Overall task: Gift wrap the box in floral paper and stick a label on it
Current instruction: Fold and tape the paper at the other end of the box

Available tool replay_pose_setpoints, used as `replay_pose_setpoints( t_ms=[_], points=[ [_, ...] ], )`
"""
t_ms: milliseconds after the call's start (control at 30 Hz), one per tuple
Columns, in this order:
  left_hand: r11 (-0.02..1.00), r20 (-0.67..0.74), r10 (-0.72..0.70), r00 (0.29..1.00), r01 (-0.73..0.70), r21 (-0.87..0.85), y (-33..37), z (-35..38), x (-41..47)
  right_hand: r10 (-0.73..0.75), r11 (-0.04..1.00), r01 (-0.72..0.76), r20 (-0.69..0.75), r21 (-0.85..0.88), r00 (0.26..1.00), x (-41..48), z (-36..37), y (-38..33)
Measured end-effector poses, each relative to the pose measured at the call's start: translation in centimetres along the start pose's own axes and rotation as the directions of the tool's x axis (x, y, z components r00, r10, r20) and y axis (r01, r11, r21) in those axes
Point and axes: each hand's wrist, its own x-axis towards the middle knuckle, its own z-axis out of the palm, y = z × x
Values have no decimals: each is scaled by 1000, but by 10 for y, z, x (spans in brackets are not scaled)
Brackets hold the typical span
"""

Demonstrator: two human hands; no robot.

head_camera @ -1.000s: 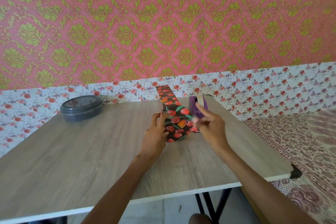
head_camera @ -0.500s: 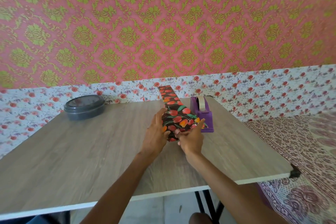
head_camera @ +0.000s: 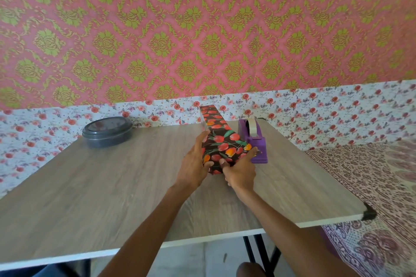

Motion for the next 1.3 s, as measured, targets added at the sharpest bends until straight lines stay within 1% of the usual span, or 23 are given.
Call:
replay_pose_setpoints(
  t_ms=[67, 133, 233, 300, 367, 433, 500, 533, 600, 667, 833, 867, 933, 1000, 1033, 1067, 1133, 1167, 1200, 1233, 1300],
  points=[
    [1000, -7, 4, 1000, -4, -14, -5, 0, 0, -42, 999, 43, 35, -31, 999, -3, -5, -1],
    [1000, -9, 9, 1000, -9, -11, -6, -1, -1, -48, 998, 51, 73, -47, 996, -4, -11, -3],
    [1000, -16, 30, 999, -30, -2, -2, -2, -3, -70, 985, 82, 81, -151, 994, -13, -21, -11],
    [999, -17, 36, 999, -36, -3, 2, -4, -4, -117, 960, 136, 89, -244, 989, -19, -30, -18],
    [1000, -5, 24, 1000, -24, 12, 4, -5, -4, -221, 924, 222, 41, -311, 974, -23, -40, -27],
    [999, 15, -10, 1000, 9, 36, 4, -5, -2, -360, 831, 310, -23, -462, 933, -18, -45, -36],
    [998, 27, -35, 999, 33, 50, 3, -6, -3, -489, 696, 358, -46, -622, 871, -8, -45, -41],
    [998, 30, -42, 999, 41, 55, 3, -7, -3, -524, 644, 369, -34, -670, 851, -3, -44, -43],
    [997, 28, -55, 998, 53, 58, 4, -9, -5, -543, 570, 408, 45, -714, 838, 2, -44, -45],
    [997, 38, -57, 998, 55, 58, 4, -9, -6, -540, 544, 456, 122, -705, 833, 3, -44, -46],
    [996, 50, -83, 995, 81, 46, 5, -9, -7, -550, 543, 531, 203, -651, 810, -1, -47, -48],
    [995, 54, -89, 995, 87, 46, 4, -9, -7, -521, 575, 538, 230, -617, 822, 2, -50, -48],
    [994, 68, -93, 993, 88, 62, 2, -10, -9, -392, 702, 506, 321, -501, 862, 10, -59, -50],
    [992, 45, -71, 996, 66, 104, 0, -12, -10, -269, 830, 434, 429, -351, 862, 19, -67, -51],
    [991, 5, -54, 999, 53, 124, -1, -14, -10, -256, 857, 419, 458, -299, 851, 21, -70, -50],
    [990, -49, -34, 998, 40, 138, -1, -16, -9, -258, 861, 421, 468, -284, 845, 22, -71, -50],
    [981, -162, 28, 986, 5, 195, 0, -23, -3, -284, 853, 441, 462, -278, 840, 20, -70, -47],
    [967, -196, 87, 977, -36, 252, 2, -27, 2, -303, 849, 456, 459, -268, 835, 18, -69, -47],
    [943, -200, 164, 966, -94, 320, 4, -32, 8, -325, 837, 475, 454, -270, 830, 16, -68, -48],
    [906, -169, 245, 955, -164, 390, 7, -36, 14, -350, 819, 502, 451, -278, 821, 15, -68, -50],
    [817, -49, 368, 929, -298, 494, 13, -44, 26, -395, 761, 561, 454, -325, 799, 12, -68, -58]
  ],
)
